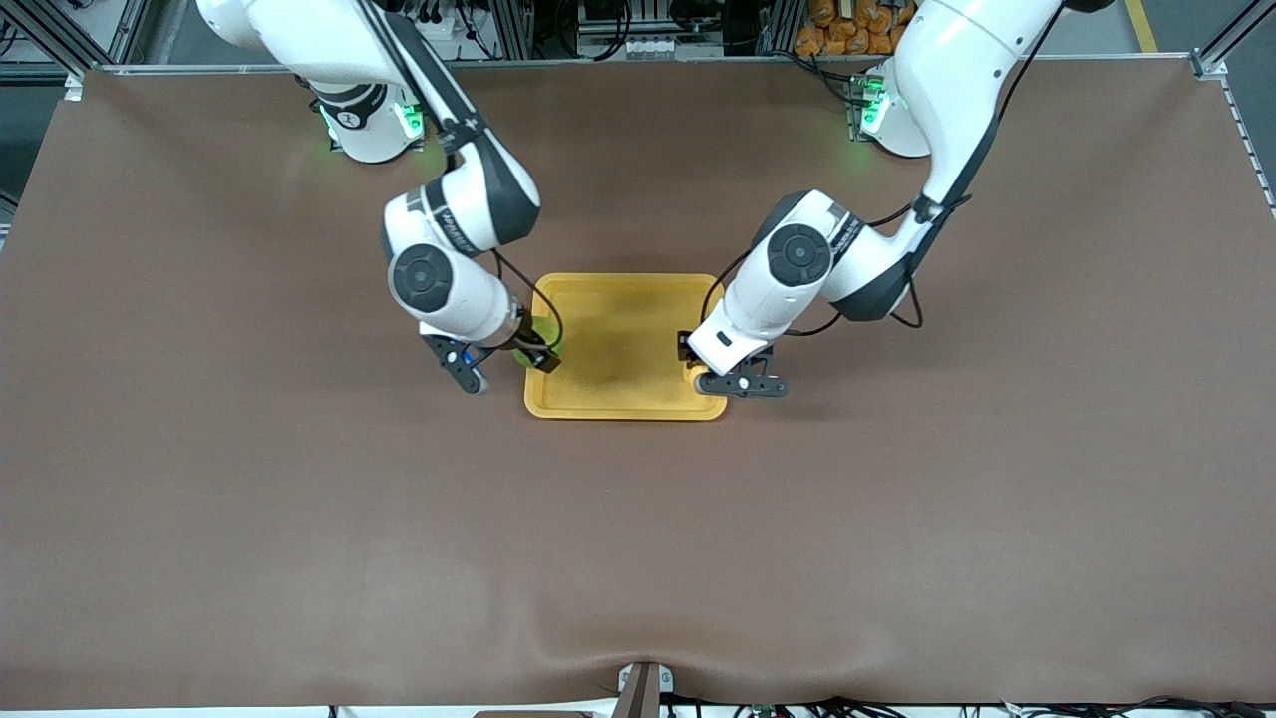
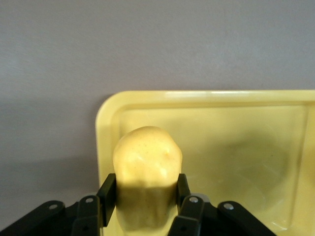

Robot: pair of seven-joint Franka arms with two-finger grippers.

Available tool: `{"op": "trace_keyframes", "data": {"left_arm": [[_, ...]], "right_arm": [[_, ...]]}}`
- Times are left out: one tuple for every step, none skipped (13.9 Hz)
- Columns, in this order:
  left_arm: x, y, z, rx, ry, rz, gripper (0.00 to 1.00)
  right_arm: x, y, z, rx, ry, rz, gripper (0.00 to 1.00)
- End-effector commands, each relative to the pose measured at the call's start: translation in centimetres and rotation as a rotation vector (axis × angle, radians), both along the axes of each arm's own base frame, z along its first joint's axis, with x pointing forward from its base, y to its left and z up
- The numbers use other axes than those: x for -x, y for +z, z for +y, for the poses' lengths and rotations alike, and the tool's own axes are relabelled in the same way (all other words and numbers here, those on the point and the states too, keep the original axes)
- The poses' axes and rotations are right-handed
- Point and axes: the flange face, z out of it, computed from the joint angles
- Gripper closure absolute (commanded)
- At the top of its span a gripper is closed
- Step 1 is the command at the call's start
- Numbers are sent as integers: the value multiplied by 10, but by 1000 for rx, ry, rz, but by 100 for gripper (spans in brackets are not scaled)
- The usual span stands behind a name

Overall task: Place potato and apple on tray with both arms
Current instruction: 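Carry the apple and potato over the yellow tray with both grippers, then lower both items into the tray and open both grippers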

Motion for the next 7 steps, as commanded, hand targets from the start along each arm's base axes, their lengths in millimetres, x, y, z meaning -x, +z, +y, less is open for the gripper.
{"op": "trace_keyframes", "data": {"left_arm": [[-3, -10, -5, -20, 14, 13, 100], [-3, -18, -2, -26, 17, 24, 100], [-3, -25, -2, -29, 17, 35, 100], [-2, -29, -3, -30, 17, 39, 100], [-2, -29, -2, -30, 23, 40, 98], [-2, -30, -3, -31, 28, 43, 95], [-1, -31, -4, -31, 34, 46, 92]], "right_arm": [[0, -15, 1, 3, -58, 22, 32], [3, -21, 5, -10, -75, 33, 29], [5, -27, 11, -24, -87, 34, 29], [8, -31, 17, -28, -87, 26, 25], [11, -38, 21, -22, -88, 29, 23], [13, -40, 24, -19, -96, 27, 15], [13, -43, 25, -16, -99, 25, 0]]}}
